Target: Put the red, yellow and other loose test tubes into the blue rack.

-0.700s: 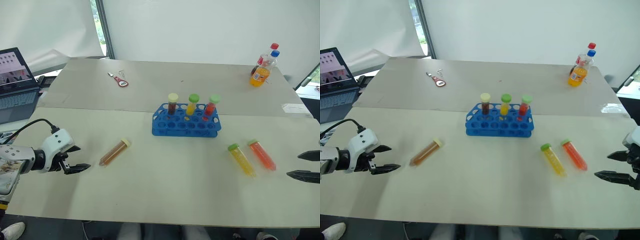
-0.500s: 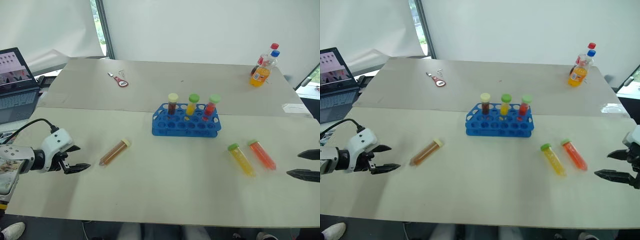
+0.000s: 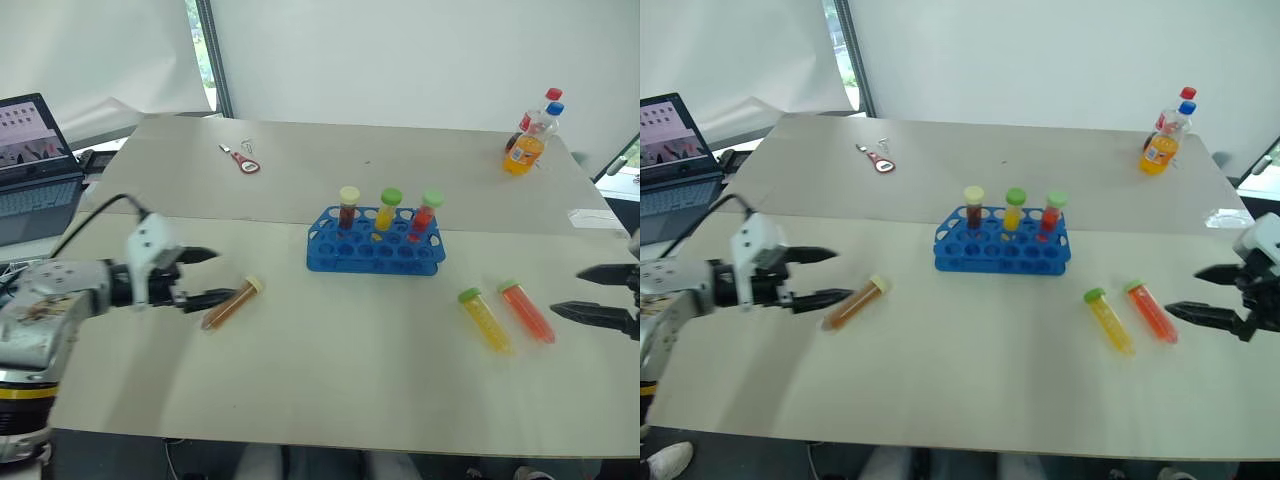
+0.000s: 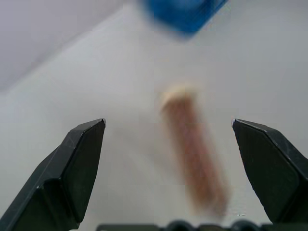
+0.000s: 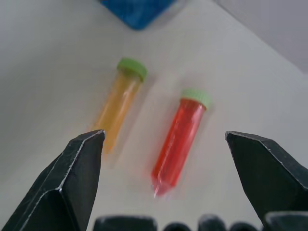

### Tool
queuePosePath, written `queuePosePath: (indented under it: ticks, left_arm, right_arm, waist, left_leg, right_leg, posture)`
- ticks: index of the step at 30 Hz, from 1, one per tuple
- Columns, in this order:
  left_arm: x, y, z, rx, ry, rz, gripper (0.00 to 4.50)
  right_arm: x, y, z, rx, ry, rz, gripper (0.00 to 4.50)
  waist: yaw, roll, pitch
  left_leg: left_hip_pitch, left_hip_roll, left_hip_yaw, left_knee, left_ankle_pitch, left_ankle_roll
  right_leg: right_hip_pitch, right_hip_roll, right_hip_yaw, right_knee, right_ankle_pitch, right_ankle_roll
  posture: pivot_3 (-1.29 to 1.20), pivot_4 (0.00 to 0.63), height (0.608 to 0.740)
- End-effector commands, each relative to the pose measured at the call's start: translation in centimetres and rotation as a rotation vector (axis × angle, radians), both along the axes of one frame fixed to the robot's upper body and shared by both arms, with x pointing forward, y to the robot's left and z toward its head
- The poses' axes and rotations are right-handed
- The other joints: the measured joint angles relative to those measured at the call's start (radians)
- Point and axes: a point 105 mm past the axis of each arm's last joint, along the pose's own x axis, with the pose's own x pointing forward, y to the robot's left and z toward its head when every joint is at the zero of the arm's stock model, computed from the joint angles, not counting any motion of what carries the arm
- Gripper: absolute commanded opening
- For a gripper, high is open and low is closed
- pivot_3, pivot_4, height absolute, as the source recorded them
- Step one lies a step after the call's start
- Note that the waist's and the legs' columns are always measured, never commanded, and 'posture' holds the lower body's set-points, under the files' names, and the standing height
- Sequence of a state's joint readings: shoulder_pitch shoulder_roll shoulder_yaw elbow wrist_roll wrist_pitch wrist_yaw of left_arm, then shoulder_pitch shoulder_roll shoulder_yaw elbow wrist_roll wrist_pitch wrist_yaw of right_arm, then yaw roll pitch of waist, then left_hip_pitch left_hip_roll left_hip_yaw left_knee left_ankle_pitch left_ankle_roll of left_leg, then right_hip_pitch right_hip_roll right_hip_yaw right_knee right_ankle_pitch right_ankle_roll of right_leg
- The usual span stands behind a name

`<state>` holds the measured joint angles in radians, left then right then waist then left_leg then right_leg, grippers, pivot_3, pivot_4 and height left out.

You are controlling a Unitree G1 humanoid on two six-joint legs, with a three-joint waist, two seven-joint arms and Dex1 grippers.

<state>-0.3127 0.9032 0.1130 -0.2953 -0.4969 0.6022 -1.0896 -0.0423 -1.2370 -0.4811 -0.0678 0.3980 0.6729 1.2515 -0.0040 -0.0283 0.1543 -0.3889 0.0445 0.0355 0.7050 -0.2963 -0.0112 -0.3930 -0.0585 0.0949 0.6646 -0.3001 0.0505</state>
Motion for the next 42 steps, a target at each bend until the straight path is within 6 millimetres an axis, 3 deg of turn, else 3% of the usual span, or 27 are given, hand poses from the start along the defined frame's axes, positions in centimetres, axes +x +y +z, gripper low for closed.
queuePosePath:
  ticks: [1,7,12,20,25,26,34,38,42]
  left_arm:
    - [-1.4,-4.1,1.5,-0.03,-0.046,-0.174,4.46]
    - [-2.2,-9.0,2.5,-0.084,-0.078,-0.374,4.46]
    - [-2.8,-11.4,2.7,-0.121,-0.108,-0.479,4.46]
    - [-2.9,-13.0,2.3,-0.14,-0.157,-0.532,4.46]
    - [-2.8,-13.3,2.1,-0.148,-0.173,-0.528,4.46]
    - [-2.8,-13.3,2.1,-0.15,-0.174,-0.526,4.5]
    - [-2.8,-13.2,1.7,-0.144,-0.18,-0.514,4.5]
    - [-2.5,-12.9,1.6,-0.138,-0.18,-0.499,4.5]
    - [-1.5,-12.2,1.6,-0.142,-0.18,-0.45,4.5]
  right_arm:
    - [1.0,0.8,0.4,-0.034,-0.01,-0.057,4.46]
    - [2.5,0.6,-1.8,-0.102,0.163,-0.196,4.46]
    - [4.1,-0.3,-3.8,-0.139,0.256,-0.285,4.46]
    - [7.3,-1.5,-5.9,-0.16,0.298,-0.362,4.46]
    - [8.0,-1.5,-6.8,-0.175,0.366,-0.345,4.46]
    - [8.0,-1.5,-7.0,-0.183,0.38,-0.336,3.93]
    - [7.8,-1.5,-8.1,-0.195,0.44,-0.31,1.21]
    - [8.0,-0.9,-7.5,-0.143,0.41,-0.317,1.02]
    - [7.7,-0.2,-5.0,-0.102,0.309,-0.282,1.02]
  waist:
    - [0.0,0.0,0.0]
    - [-0.006,0.0,0.0]
    - [-0.009,0.0,0.0]
    - [-0.01,0.001,0.0]
    - [-0.007,0.001,0.0]
    - [-0.006,0.001,0.0]
    - [-0.007,0.001,0.0]
    - [-0.006,0.001,0.0]
    - [-0.006,0.002,0.0]
  left_leg:
    - [0.0,0.0,0.0,0.0,0.0,0.0]
    - [0.0,-0.001,0.0,0.001,0.0,0.0]
    - [0.0,-0.001,-0.001,0.001,0.0,0.0]
    - [-0.002,-0.001,0.001,0.001,0.0,0.0]
    - [-0.003,-0.001,0.0,0.002,0.001,0.001]
    - [-0.003,-0.001,0.0,0.002,0.001,0.001]
    - [-0.008,-0.001,-0.001,0.006,0.001,0.001]
    - [-0.01,-0.001,-0.001,0.009,0.001,0.001]
    - [-0.01,-0.001,-0.002,0.008,0.001,0.001]
  right_leg:
    - [0.0,0.0,0.0,0.0,0.0,0.0]
    - [0.0,0.0,0.001,0.0,0.0,0.0]
    - [-0.001,0.0,0.001,-0.001,0.0,0.0]
    - [-0.004,0.0,0.002,-0.001,0.0,0.0]
    - [-0.005,0.0,0.002,0.0,0.0,0.0]
    - [-0.005,0.0,0.001,0.0,0.0,0.0]
    - [-0.009,0.0,0.001,0.002,0.0,0.0]
    - [-0.009,0.0,0.0,0.002,0.0,0.0]
    - [-0.011,0.0,0.0,0.005,0.0,0.0]
  posture:
    - [0.0,0.15,0.723]
    - [0.0,0.15,0.723]
    - [0.0,0.15,0.723]
    - [0.0,0.15,0.723]
    - [0.0,0.15,0.723]
    - [0.0,0.15,0.723]
    - [0.0,0.15,0.723]
    - [0.0,0.15,0.723]
    - [0.0,0.15,0.723]
